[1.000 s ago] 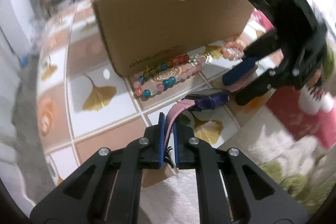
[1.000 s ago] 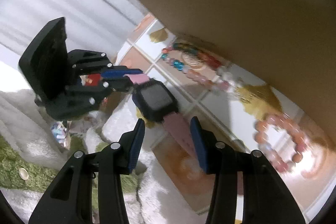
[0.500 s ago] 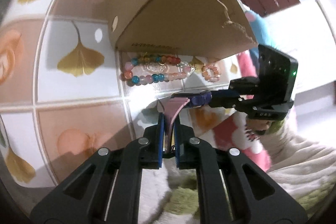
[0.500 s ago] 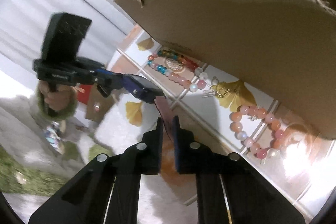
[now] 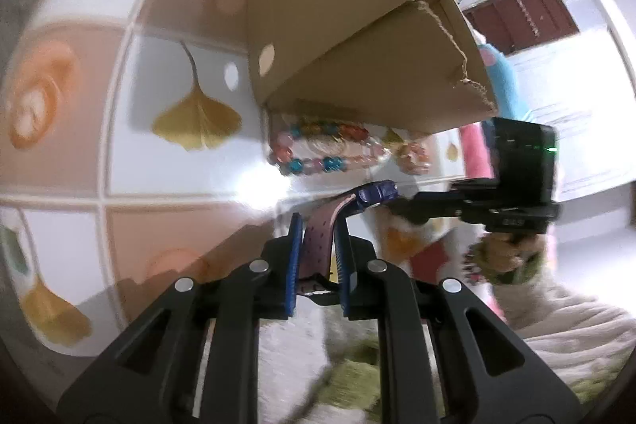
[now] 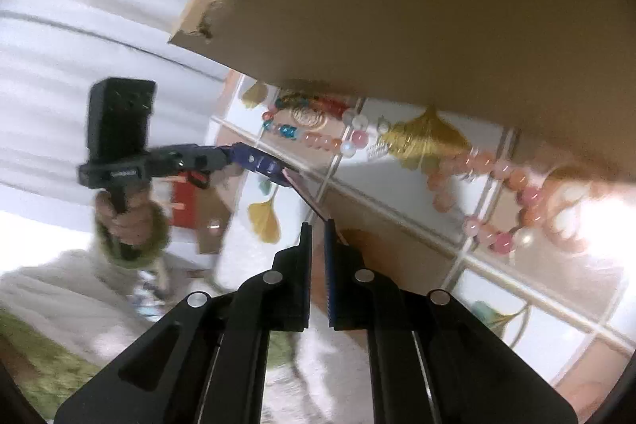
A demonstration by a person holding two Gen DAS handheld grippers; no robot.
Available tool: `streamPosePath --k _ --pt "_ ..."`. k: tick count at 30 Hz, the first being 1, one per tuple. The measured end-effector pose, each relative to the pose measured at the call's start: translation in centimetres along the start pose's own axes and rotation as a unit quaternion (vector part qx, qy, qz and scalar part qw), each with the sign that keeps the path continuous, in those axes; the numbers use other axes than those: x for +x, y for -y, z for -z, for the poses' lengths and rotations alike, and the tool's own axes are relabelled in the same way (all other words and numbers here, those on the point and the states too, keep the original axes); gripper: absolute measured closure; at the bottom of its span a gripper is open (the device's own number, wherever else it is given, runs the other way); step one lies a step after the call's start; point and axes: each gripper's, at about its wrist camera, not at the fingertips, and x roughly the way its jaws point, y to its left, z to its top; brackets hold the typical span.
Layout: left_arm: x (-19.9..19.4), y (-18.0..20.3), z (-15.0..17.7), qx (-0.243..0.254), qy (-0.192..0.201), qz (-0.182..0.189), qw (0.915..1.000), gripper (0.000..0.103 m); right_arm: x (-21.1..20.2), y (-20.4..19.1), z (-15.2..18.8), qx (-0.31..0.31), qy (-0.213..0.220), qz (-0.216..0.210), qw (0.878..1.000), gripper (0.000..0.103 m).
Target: Organize jewelry
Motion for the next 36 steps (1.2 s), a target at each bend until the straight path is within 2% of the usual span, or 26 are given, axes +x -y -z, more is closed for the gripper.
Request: streamPosePath --k 2,12,15,16,18,19,20,21,24,28,32,33,36 --pt "-0.1 0.5 0.0 0.016 0.007 -0.016 0.9997 0.088 0.0 -0.7 0.1 -0.018 0.008 0.024 1.000 0.096" --pt "0.2 0.9 -0.2 0.031 0.008 -0.030 0.9991 0.089 0.4 -1.7 0.0 -0.068 0.026 0.092 0.993 0.096" --pt "0.0 1.9 0.0 0.056 0.016 -0.047 0.9972 0.086 0.5 -2.8 0.2 -0.094 0.035 0.107 0.989 0.095" --pt "0.1 2.6 0.2 0.073 0.020 -0.059 0.9954 0.084 0.6 -3.1 0.3 -0.101 0.037 0.111 0.988 0.091" --pt "0.2 4.0 0.8 0.117 0.027 -0.093 0.9884 0.072 0.6 -3.5 0.4 -0.109 0.049 0.121 0.985 0.077" --pt "0.0 4.2 1.1 0.136 0.029 -0.107 0.9844 0.069 0.6 -3.7 0.4 -0.115 0.056 0.125 0.984 0.071" --pt "0.3 4.8 1.4 0.160 0.030 -0.125 0.9787 0.065 0.6 -3.8 0.2 -0.119 0.063 0.124 0.983 0.070" --pt "0.8 5.7 1.8 0.188 0.030 -0.143 0.9712 0.063 0.5 -3.9 0.0 -0.118 0.069 0.120 0.983 0.070" --pt "2.5 7.4 2.4 0.231 0.027 -0.162 0.9590 0.061 0.2 -3.5 -0.9 -0.100 0.088 0.103 0.986 0.070" --pt "3.9 9.0 2.6 0.263 0.037 -0.171 0.9487 0.053 -0.7 -3.3 -1.1 -0.080 0.105 0.096 0.987 0.070" --pt "5.5 10.0 3.1 0.294 0.043 -0.212 0.9309 0.053 -1.5 -3.0 -0.2 -0.061 0.116 0.097 0.987 0.070" --pt "5.8 10.0 3.1 0.296 0.042 -0.220 0.9285 0.053 -1.6 -2.9 0.0 -0.055 0.119 0.097 0.987 0.070" --pt "6.3 10.0 3.1 0.293 0.042 -0.223 0.9289 0.053 -1.9 -2.6 0.5 -0.039 0.126 0.094 0.987 0.070"
